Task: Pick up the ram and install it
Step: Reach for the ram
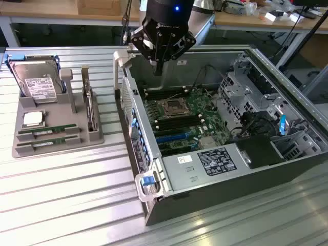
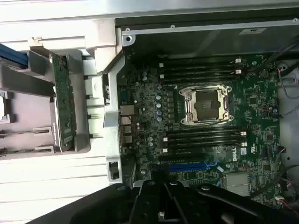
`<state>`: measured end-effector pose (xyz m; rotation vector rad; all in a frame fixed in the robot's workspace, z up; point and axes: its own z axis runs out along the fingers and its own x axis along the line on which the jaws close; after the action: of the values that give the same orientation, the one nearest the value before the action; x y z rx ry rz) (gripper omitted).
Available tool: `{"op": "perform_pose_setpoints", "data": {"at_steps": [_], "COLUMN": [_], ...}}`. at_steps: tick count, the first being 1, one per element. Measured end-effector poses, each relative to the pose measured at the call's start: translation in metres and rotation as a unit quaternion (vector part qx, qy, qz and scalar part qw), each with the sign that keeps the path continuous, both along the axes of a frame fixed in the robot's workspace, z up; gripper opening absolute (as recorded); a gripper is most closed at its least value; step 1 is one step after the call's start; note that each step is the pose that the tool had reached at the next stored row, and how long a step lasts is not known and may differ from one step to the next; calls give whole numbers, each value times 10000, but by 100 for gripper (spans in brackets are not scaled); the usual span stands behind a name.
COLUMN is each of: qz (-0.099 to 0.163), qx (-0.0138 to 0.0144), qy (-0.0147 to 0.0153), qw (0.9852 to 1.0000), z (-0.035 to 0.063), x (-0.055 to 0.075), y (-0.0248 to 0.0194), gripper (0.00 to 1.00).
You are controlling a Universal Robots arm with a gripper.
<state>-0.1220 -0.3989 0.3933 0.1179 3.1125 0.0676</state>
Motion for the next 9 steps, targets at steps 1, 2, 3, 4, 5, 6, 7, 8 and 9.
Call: {"op": "perform_pose_setpoints", "data": {"at_steps": [1,2,3,4,5,6,7,8,9], "qz": [0,0,0,0,0,0,0,0,0], "qx": [0,0,0,0,0,0,0,0,0], "qy": [0,0,0,0,0,0,0,0,0], "qw": [10000,10000,10000,10000,10000,10000,10000,10000,10000], "z": [0,0,0,0,0,0,0,0,0], "x": [-44,-56,-62,-65,-82,-92,-101,-110,-118], "y": [0,0,0,0,0,0,0,0,0], "gripper": [11,11,11,11,11,11,11,11,11]}}
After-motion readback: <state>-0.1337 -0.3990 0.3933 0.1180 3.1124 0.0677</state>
